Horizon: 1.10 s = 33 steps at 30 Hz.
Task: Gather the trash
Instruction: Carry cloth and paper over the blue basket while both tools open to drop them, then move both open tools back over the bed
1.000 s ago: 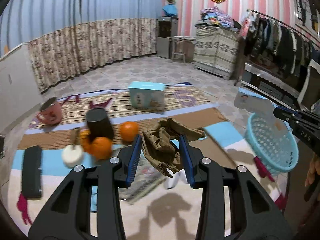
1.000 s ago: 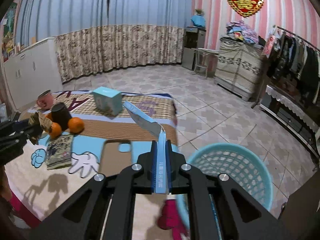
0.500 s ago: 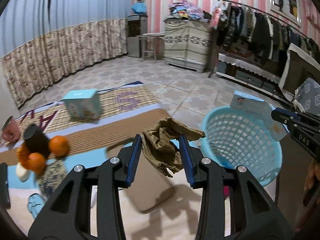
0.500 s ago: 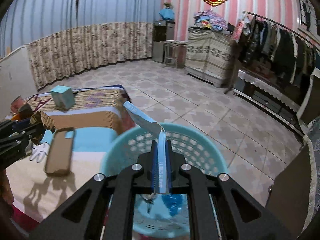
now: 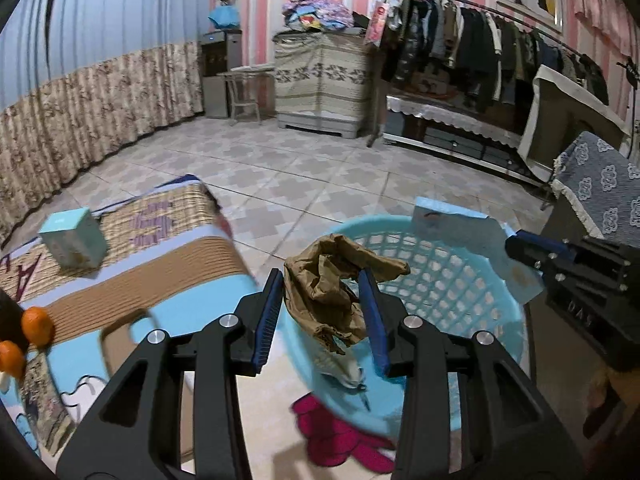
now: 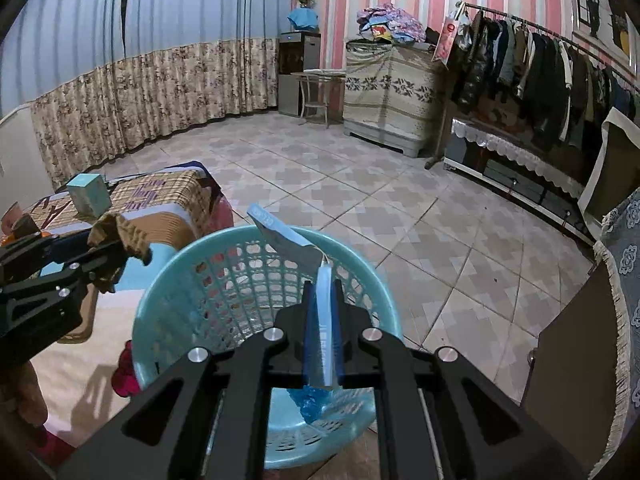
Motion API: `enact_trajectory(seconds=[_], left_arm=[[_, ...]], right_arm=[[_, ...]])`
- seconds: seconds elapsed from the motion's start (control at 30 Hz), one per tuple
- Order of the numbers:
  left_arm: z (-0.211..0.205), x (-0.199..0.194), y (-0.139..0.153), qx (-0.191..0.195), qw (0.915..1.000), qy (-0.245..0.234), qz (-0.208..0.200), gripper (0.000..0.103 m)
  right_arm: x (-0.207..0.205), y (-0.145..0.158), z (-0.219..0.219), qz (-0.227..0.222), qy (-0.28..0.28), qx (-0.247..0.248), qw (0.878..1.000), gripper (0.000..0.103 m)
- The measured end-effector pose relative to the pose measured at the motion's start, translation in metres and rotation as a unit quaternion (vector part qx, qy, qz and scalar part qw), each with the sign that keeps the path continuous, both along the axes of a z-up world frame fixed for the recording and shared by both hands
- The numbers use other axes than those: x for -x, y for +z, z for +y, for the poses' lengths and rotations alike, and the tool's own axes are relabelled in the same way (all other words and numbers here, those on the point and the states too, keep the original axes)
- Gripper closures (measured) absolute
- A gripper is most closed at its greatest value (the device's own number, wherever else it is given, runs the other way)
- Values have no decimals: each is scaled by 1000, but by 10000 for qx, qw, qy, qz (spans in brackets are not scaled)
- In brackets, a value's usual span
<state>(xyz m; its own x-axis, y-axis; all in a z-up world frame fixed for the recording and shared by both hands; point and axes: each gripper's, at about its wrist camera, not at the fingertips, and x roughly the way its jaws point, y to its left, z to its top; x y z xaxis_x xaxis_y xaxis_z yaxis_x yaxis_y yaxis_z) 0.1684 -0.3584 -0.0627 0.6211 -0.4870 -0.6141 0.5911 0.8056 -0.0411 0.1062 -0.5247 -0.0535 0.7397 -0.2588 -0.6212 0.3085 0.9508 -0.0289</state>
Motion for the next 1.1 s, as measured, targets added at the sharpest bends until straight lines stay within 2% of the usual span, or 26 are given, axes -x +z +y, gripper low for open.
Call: enact_trajectory(seconds=[0.07,0.2,0.33,0.4,0.47,0.9,0.93,1.0,1.03,1.1], left_arm=[[-7,-1,0,-31,10000,-63,7,62],[-13,-3,3,-35,10000,-38,-7,40],[-12,-3,7,-90,9999,83,-101,34],[-6,0,10,-141,9994,213,-231,22],[3,0,12,-209,9984,370,-375,18],[42,1,19,-333,9960,702,-448,8],[46,1,20,-365,9956,723,-475,8],[53,2,21,-394,9948,775,-525,7],[58,1,22,-395,9944,818,-541,7],[68,0,23,-364,9939,897,-532,7]], right_arm=[[1,0,-5,-11,-36,-27,10000,94],[1,-3,-11,-1,-97,-58,9999,94],[2,-5,-10,-4,-89,-90,9999,94],[0,-6,-9,14,-54,-86,9999,94],[-3,-7,-5,20,-27,-101,9999,94],[-32,-24,17,286,172,-182,9993,91],[-35,-25,17,316,192,-199,9991,87],[-38,-28,22,306,212,-177,9991,39],[-39,-29,27,288,200,-78,9994,35],[-45,-33,37,417,265,61,9988,35]])
